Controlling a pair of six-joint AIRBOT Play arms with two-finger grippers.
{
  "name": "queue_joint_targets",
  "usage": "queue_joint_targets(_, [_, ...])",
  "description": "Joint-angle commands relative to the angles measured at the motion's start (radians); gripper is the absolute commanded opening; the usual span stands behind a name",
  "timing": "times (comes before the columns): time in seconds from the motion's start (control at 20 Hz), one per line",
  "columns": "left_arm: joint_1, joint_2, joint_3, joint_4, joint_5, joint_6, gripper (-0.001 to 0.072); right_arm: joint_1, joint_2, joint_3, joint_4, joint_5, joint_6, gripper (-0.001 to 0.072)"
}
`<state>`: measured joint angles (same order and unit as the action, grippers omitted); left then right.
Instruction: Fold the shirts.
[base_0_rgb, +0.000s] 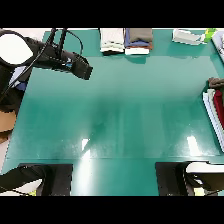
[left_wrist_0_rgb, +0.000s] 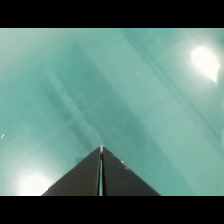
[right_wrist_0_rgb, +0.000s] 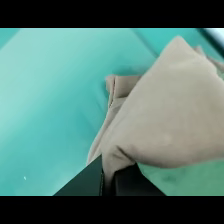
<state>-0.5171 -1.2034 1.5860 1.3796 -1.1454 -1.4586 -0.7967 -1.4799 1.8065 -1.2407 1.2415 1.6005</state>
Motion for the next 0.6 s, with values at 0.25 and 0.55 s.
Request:
queue_joint_targets(0.25, [0.000, 0.000, 0.000, -0.003, 0.001, -0.008, 0.0026, -0.029, 0.018, 0.296, 0.019, 0.031, -0.014, 0.0013])
queue_joint_targets(0.55, [0.000, 0.000, 0.000, -0.003, 0.000, -0.007, 0.0026, -0.151, 0.186, 0.051, 0.016, 0.061, -0.146, 0.0013])
